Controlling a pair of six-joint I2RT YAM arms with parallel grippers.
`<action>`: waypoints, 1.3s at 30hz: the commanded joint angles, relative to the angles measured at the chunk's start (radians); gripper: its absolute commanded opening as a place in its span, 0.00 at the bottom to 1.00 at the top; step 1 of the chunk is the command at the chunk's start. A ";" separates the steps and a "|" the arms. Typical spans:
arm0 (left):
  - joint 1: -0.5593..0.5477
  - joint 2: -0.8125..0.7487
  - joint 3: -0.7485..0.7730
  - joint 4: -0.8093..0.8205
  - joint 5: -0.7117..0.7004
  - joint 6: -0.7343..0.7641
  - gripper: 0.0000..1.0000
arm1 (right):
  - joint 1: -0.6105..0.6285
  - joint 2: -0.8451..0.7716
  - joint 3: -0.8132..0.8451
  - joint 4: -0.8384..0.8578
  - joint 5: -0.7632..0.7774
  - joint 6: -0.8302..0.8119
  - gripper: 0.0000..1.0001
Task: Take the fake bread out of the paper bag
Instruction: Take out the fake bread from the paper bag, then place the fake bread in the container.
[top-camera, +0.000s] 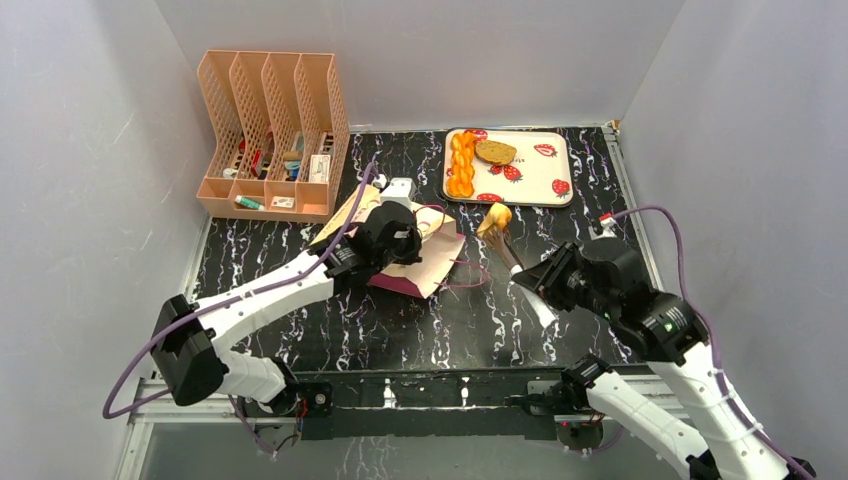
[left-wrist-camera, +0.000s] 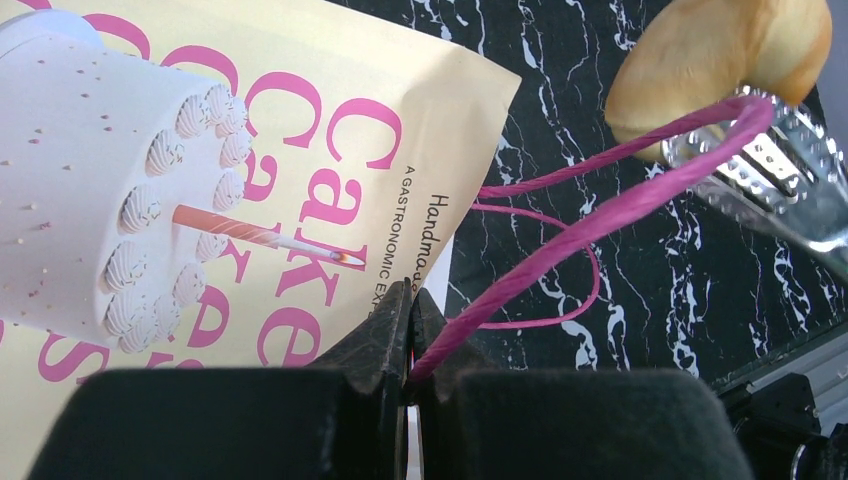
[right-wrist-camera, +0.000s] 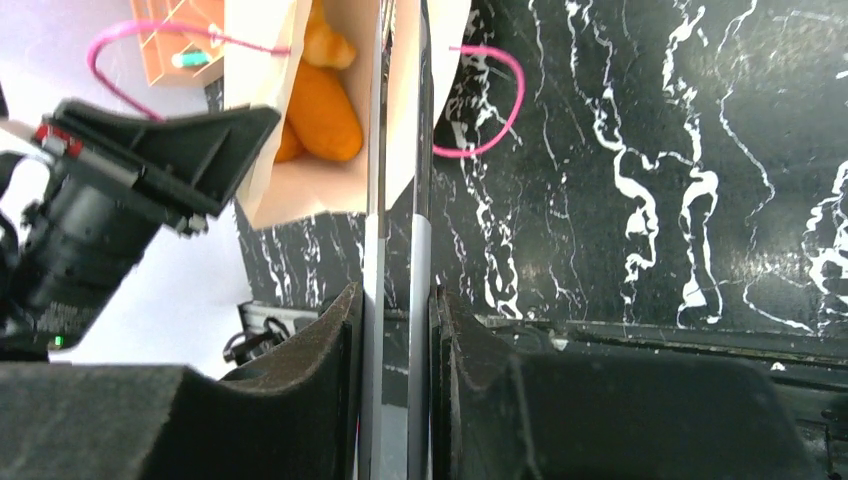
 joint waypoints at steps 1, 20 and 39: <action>0.000 -0.076 -0.019 0.020 0.037 0.022 0.00 | 0.000 0.087 0.090 0.121 0.127 0.005 0.00; 0.000 -0.203 -0.020 -0.049 0.207 0.126 0.00 | -0.182 0.547 0.044 0.621 0.132 -0.031 0.00; 0.000 -0.224 -0.024 -0.084 0.225 0.144 0.00 | -0.286 0.838 0.061 0.818 0.003 0.061 0.12</action>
